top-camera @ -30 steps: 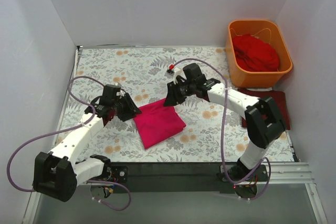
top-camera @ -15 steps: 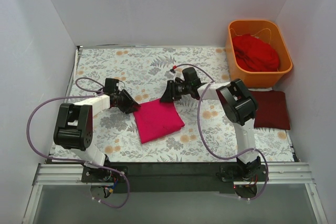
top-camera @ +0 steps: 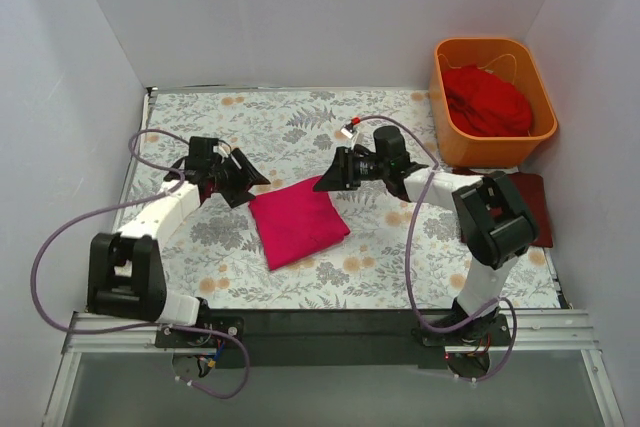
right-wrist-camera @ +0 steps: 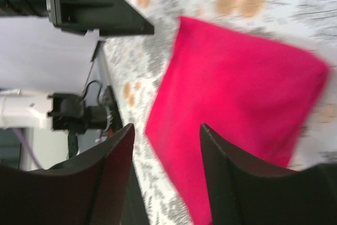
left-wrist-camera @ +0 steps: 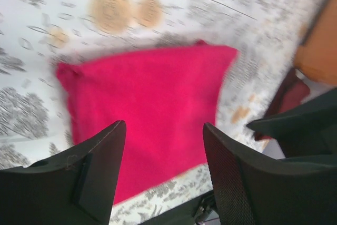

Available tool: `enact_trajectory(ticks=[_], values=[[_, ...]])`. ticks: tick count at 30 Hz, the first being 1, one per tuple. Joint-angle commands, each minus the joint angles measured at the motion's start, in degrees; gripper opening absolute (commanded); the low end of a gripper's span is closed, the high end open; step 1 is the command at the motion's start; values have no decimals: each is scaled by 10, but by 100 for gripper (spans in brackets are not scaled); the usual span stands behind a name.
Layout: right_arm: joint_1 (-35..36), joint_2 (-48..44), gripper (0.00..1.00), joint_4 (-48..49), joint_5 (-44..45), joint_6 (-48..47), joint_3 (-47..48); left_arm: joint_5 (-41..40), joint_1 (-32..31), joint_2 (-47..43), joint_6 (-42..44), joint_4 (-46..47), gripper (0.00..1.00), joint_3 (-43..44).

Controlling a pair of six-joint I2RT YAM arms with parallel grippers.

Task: Fold and stack the t-shirts
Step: Fold the tshirt

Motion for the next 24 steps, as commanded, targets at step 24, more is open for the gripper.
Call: enact_trajectory(ticks=[24], values=[[26, -48, 63, 195, -92, 80, -250, 16, -85, -186, -86, 9, 25, -244]])
